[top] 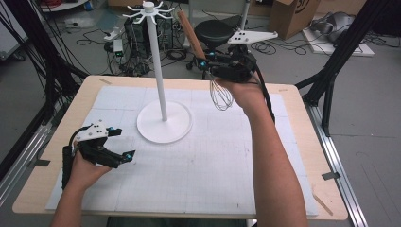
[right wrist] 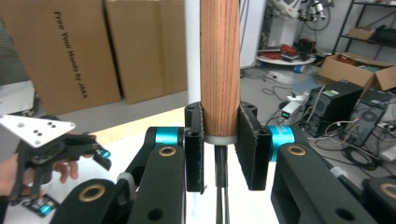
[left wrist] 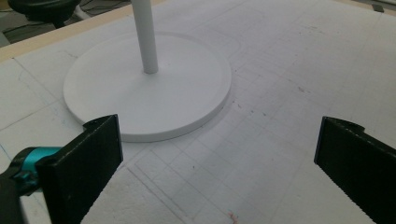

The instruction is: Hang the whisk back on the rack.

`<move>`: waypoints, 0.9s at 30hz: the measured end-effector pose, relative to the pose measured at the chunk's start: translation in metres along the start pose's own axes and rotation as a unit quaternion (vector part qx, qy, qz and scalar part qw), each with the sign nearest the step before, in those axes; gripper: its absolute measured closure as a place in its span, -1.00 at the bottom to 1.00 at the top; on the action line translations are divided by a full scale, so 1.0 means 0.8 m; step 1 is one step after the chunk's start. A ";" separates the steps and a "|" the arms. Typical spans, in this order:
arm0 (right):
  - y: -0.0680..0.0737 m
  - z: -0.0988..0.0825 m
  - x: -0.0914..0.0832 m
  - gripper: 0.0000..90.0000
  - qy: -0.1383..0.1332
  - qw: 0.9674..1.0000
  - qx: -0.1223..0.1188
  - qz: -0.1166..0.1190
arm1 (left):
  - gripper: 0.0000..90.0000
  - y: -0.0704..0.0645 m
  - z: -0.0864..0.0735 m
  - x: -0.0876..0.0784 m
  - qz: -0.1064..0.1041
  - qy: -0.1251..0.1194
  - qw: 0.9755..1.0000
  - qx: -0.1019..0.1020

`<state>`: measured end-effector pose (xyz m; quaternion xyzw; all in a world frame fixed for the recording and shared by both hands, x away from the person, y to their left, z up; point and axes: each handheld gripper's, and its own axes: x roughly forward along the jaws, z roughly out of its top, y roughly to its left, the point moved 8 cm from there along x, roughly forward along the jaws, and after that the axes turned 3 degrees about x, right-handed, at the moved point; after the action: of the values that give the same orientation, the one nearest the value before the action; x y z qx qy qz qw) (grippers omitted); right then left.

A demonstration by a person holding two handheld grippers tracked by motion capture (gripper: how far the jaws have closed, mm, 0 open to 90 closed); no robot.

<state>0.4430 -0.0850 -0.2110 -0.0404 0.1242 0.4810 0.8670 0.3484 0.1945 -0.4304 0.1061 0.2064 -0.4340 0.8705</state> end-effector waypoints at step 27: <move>-0.043 0.021 0.037 0.66 0.039 0.998 -0.021 -0.037 | -0.96 0.003 0.001 -0.004 0.005 -0.005 1.000 -0.003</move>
<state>0.4898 -0.0758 -0.2041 -0.0818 0.1462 0.4493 0.8776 0.3490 0.1977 -0.4284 0.1025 0.2029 -0.4292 0.8741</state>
